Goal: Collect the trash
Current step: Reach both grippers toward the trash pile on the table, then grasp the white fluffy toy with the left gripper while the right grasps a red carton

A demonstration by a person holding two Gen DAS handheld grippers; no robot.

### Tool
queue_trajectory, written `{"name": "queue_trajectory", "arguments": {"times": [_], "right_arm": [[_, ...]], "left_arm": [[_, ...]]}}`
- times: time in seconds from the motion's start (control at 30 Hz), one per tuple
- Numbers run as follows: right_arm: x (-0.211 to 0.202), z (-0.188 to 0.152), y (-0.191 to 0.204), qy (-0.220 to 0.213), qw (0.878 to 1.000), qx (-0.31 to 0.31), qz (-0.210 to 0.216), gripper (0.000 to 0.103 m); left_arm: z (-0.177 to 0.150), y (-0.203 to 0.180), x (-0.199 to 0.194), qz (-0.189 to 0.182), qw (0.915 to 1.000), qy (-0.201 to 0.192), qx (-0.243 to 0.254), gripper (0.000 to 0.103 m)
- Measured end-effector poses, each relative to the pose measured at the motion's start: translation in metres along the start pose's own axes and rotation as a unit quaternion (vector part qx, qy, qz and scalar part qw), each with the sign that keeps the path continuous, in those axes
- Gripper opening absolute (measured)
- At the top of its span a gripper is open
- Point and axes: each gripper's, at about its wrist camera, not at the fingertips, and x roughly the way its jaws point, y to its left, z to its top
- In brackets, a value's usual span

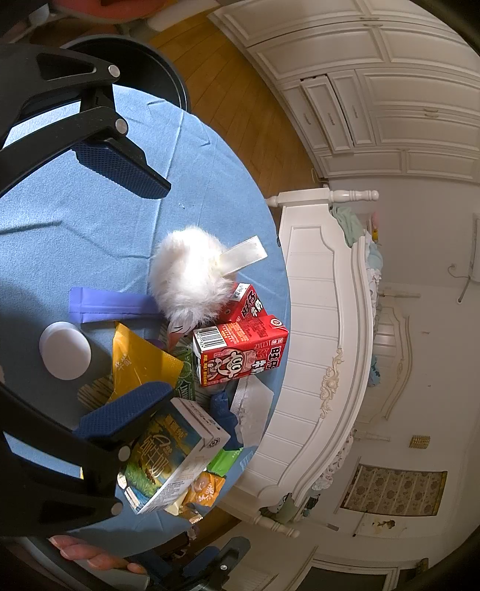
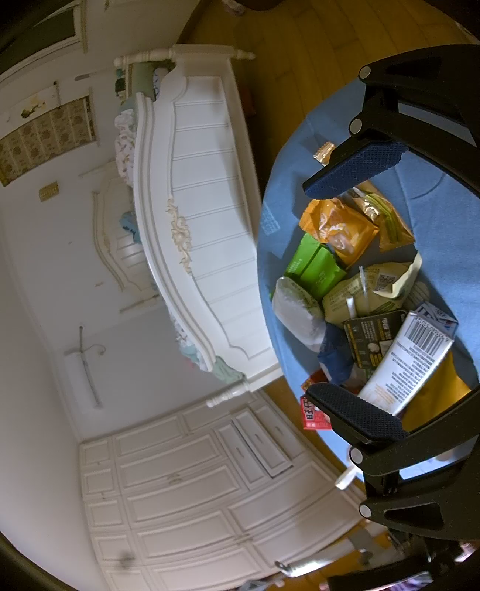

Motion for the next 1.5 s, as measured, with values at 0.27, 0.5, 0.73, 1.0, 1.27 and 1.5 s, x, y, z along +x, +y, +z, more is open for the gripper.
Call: {"name": "queue_trajectory", "arguments": {"times": [0.27,0.5,0.73,1.0,1.27,1.5], "right_arm": [[0.0,0.0,0.0,-0.002,1.0,0.001,0.001,0.098],[-0.001,0.001,-0.001,-0.003,1.0,0.002,0.002,0.098],[0.006,-0.002,-0.003,0.004,1.0,0.006,0.004,0.098],[0.051,0.031,0.058,0.144,0.985,-0.069,0.064,0.098],[0.141,0.037,0.147,0.347,0.916,-0.183,0.079,0.098],[0.181,0.018,0.177,0.41,0.878,-0.242,0.047,0.098]], "left_arm": [[0.0,-0.001,0.0,-0.001,1.0,0.001,-0.001,0.098],[0.0,-0.001,0.0,-0.002,1.0,0.002,-0.001,0.098],[0.0,0.007,-0.008,-0.036,0.9991,-0.015,-0.017,0.098],[0.022,0.063,0.006,-0.102,0.9916,0.026,-0.075,0.098],[0.024,0.059,0.066,-0.149,0.9793,0.121,-0.063,0.098],[0.019,0.062,0.09,-0.158,0.9718,0.159,-0.073,0.078]]}}
